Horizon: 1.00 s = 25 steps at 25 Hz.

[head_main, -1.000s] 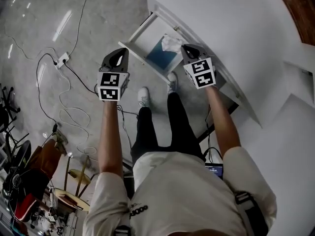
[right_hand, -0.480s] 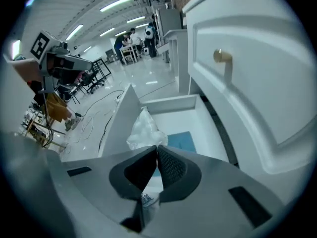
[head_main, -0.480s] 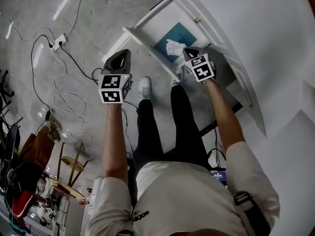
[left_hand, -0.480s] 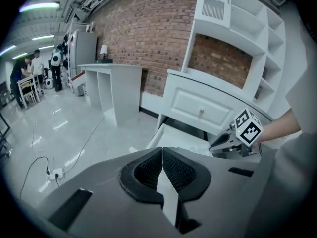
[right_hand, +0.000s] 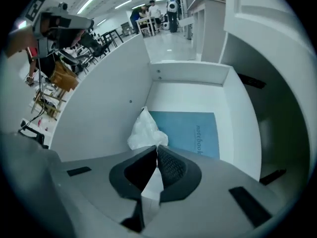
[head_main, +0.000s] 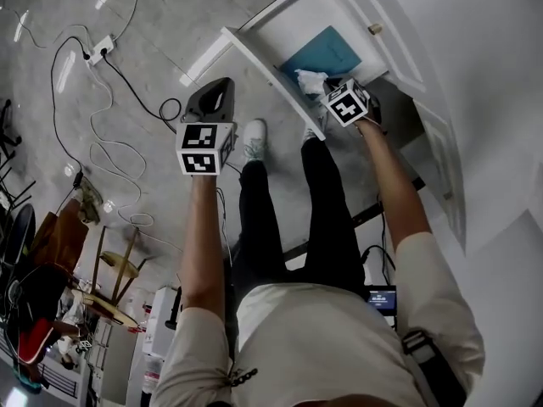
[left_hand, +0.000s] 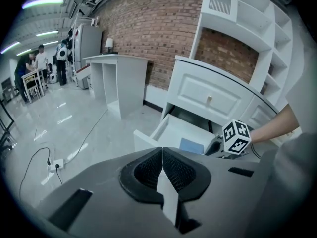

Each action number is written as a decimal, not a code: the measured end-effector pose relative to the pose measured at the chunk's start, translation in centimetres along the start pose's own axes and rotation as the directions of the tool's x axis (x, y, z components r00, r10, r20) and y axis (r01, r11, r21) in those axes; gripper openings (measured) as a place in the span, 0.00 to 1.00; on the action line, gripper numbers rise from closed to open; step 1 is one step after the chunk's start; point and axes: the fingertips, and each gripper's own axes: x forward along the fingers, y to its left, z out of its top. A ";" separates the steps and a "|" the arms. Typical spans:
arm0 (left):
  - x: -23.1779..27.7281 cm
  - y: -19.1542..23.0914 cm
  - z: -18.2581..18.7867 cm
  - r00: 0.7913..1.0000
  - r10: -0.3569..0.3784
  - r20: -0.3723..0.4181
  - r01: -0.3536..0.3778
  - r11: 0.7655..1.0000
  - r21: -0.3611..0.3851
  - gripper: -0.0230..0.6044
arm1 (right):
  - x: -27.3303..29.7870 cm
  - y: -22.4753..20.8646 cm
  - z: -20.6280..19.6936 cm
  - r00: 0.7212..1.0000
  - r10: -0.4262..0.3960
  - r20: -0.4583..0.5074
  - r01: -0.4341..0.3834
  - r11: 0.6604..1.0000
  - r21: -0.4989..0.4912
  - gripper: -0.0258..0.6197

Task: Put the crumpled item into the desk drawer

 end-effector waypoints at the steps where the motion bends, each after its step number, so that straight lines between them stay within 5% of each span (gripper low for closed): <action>1: 0.0 0.0 -0.4 1.000 0.001 -0.004 -0.001 1.000 0.002 0.07 | 0.6 0.2 0.0 1.000 0.010 -0.010 -0.011 1.000 -0.023 0.05; 7: 0.3 0.7 -2.6 0.999 0.005 -0.032 -0.005 1.000 -0.001 0.07 | 3.8 1.1 -0.2 0.992 0.051 -0.114 -0.071 0.982 -0.175 0.05; 11: 0.3 1.4 -3.6 0.998 0.015 -0.054 -0.015 1.000 0.000 0.07 | 5.0 1.3 -0.6 0.988 0.059 -0.146 -0.086 0.978 -0.191 0.08; 20: -1.3 2.7 -2.4 0.999 0.020 -0.043 -0.020 1.000 -0.004 0.07 | 2.7 0.2 0.5 0.994 0.031 -0.101 -0.037 0.998 -0.057 0.27; 25: -2.6 2.2 0.7 1.000 -0.006 -0.013 0.006 0.999 0.045 0.07 | -1.6 -1.1 2.4 0.999 -0.031 -0.011 0.032 0.998 0.047 0.27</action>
